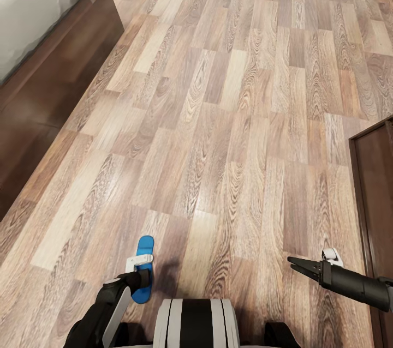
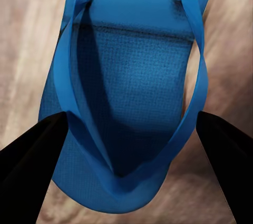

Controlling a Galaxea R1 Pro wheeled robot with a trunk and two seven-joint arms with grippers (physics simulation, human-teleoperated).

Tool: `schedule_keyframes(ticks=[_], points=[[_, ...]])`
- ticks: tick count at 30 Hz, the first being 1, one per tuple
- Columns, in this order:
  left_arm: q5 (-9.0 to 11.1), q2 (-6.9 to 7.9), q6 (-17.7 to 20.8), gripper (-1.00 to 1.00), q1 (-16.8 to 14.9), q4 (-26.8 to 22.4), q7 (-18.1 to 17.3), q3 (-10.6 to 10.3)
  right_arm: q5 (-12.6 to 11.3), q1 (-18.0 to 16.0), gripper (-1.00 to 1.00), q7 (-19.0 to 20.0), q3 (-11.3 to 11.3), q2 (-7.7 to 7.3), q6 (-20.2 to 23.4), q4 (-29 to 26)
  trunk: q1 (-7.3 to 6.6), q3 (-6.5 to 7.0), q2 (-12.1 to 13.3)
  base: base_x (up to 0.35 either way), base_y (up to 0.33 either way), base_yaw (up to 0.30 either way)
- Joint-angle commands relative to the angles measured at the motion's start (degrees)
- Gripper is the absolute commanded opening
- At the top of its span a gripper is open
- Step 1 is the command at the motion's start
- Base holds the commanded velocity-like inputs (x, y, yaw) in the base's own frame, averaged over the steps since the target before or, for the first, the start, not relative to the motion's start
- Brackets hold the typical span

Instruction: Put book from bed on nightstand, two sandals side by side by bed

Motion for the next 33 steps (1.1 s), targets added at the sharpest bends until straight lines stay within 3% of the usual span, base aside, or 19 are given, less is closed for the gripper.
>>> schedule_keyframes(ticks=[1,7,33], points=[[0.6,0.02,0.2,-1.00,0.0,-0.1,0.5,-0.1,0.1,0.0,1.00,0.2,0.0,0.00,0.2,0.0,-0.01,-0.03,0.0,0.000,0.000,0.000],[0.6,0.02,0.2,-1.00,0.0,-0.1,0.5,-0.1,0.1,0.0,1.00,0.2,0.0,0.00,0.2,0.0,-0.01,-0.03,0.0,0.000,0.000,0.000],[0.8,0.05,0.3,-1.00,0.0,-0.2,0.0,-0.1,0.3,0.0,1.00,0.2,-0.5,-0.40,0.2,0.0,-0.68,5.73,0.3,0.000,0.000,0.000]])
